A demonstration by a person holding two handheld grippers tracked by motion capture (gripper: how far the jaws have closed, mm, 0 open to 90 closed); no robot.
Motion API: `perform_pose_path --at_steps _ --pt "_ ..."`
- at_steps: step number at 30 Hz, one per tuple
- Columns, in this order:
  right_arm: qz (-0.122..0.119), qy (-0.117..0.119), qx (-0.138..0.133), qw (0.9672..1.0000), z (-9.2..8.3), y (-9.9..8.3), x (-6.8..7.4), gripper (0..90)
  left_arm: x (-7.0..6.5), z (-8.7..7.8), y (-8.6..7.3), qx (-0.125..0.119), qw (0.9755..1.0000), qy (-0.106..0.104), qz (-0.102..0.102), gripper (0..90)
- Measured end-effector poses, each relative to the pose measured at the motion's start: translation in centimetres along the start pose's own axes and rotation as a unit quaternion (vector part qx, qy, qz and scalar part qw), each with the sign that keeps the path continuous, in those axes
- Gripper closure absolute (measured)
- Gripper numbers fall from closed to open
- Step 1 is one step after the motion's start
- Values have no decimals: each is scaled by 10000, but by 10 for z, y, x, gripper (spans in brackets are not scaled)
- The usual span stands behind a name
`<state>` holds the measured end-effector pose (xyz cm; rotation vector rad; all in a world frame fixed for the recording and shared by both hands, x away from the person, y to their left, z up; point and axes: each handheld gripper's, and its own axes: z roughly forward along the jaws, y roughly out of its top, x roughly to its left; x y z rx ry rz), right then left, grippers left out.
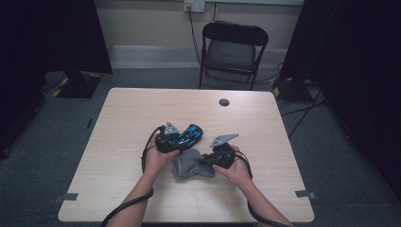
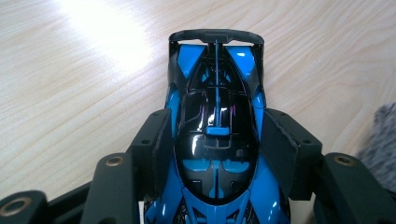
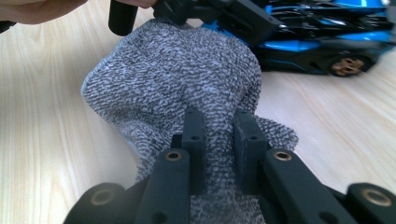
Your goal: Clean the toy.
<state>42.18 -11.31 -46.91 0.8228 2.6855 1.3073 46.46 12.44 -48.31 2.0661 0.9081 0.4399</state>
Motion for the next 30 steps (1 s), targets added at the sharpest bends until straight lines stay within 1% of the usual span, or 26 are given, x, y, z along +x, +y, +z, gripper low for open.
perform_pose_path --at_steps 2,4,6,8,11,17,20,21,30 --pt "-21 -41 53 10000 5 3 0 775 0 0 0 -2 10000 0 10 445" --pt "41 -65 57 10000 10 5 -1 774 0 0 0 -3 10000 -3 -7 445" --pt "86 -138 96 9998 14 6 -4 774 0 0 0 -6 10000 8 8 446" --pt "151 -186 129 9996 18 6 -7 773 0 0 -1 -42 10000 7 -32 445" --pt "266 -230 136 9993 22 6 -12 773 1 -1 -1 -46 10000 29 7 446" --pt "398 -375 129 9984 21 7 -20 773 1 -1 -2 -37 10000 55 29 446" --pt "441 -433 119 9980 21 8 -24 772 0 -1 -2 -66 10000 43 -25 447" --pt "474 -457 127 9978 20 8 -25 772 0 -1 -2 -64 10000 60 -4 447" --pt "549 -672 128 9961 14 9 -35 769 0 -1 -3 -97 9999 63 -25 447"
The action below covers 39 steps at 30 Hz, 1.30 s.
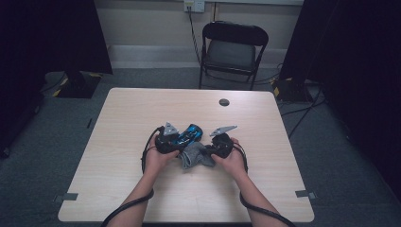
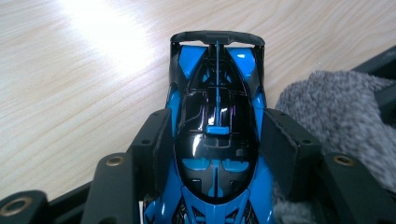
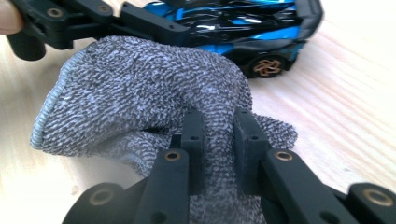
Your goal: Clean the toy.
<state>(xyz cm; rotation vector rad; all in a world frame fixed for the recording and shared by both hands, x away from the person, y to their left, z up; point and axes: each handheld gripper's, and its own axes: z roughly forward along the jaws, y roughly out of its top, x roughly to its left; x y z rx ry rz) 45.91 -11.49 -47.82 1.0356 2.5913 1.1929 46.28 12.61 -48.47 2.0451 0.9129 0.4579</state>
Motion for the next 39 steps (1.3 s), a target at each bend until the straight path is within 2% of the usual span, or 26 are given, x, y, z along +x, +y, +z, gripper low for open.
perform_pose_path --at_steps 10,20,39 --pt "51 -245 14 9997 -7 -1 -11 768 0 0 0 29 10000 2 15 447" --pt "228 -432 -21 9988 -14 -4 -26 767 0 0 1 57 10000 2 35 447" --pt "323 -701 -17 9970 -23 -5 -39 767 0 0 2 80 10000 6 38 447"
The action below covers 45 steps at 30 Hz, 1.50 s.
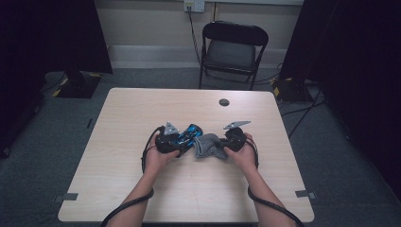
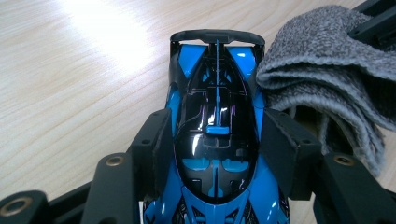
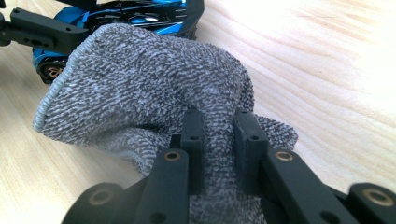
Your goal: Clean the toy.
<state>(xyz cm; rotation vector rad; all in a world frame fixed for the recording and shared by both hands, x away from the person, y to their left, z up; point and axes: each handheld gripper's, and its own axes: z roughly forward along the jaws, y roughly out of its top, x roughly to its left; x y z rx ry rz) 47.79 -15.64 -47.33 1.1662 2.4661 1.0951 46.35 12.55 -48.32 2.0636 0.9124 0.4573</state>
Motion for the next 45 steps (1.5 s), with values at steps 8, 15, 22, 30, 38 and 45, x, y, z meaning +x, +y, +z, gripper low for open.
perform_pose_path --at_steps 8,15,22,30,38,45 --pt "48 -90 -19 9999 -3 -1 -7 767 0 0 0 11 10000 -9 4 447" --pt "157 -198 -34 9997 -6 -4 -13 768 0 0 1 22 10000 17 19 447" --pt "147 -368 -92 9992 -10 -6 -17 770 -1 0 1 21 10000 -14 -22 448" --pt "225 -670 -288 9971 -20 -8 -23 771 0 0 1 34 10000 -1 15 448" --pt "153 -470 -366 9981 -29 -11 -20 771 0 -1 1 56 9999 -51 -88 450" --pt "107 -293 -388 9988 -38 -17 -17 770 1 -1 3 44 9995 -152 -273 385"
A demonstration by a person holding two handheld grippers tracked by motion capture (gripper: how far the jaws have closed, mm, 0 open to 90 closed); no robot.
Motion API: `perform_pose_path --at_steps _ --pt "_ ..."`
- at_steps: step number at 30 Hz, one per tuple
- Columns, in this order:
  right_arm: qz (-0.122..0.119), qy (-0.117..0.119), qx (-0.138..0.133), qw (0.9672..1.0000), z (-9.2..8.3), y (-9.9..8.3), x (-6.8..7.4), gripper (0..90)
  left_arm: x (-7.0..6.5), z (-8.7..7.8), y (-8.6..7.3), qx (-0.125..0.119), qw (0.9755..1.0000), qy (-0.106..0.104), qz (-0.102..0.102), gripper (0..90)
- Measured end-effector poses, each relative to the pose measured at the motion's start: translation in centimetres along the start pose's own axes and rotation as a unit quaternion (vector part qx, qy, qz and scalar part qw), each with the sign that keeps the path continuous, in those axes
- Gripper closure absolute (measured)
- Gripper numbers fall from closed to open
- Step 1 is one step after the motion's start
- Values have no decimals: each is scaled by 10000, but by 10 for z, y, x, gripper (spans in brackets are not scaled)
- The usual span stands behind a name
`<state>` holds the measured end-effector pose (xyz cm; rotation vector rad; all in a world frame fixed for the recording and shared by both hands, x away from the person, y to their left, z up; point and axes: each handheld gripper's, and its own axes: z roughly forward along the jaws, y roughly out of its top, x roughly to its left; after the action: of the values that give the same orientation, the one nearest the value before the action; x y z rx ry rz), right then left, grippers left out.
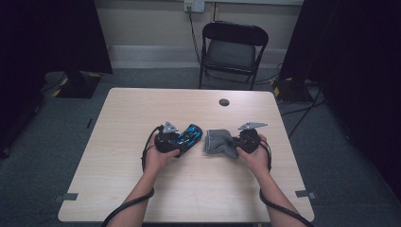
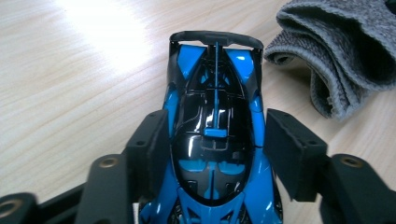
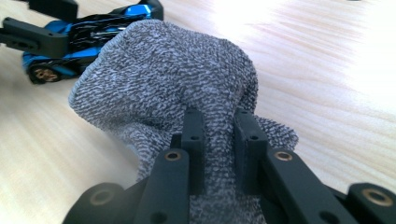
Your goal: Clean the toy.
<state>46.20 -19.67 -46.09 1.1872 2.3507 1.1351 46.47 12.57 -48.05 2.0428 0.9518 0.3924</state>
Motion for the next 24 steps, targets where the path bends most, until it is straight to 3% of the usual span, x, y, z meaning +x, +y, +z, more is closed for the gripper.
perform_pose_path --at_steps 5,12,19,24 --pt "-46 113 -37 9999 -6 -1 4 771 -1 -6 4 74 9999 103 -40 299" --pt "-221 416 -103 9988 -16 3 25 771 7 -39 4 -22 9998 146 -124 262" --pt "-560 824 -101 9950 -17 16 66 770 13 -77 2 -241 9994 173 -190 230" --pt "-904 1209 18 9885 0 20 105 769 14 -104 -4 -446 9988 122 -134 228"
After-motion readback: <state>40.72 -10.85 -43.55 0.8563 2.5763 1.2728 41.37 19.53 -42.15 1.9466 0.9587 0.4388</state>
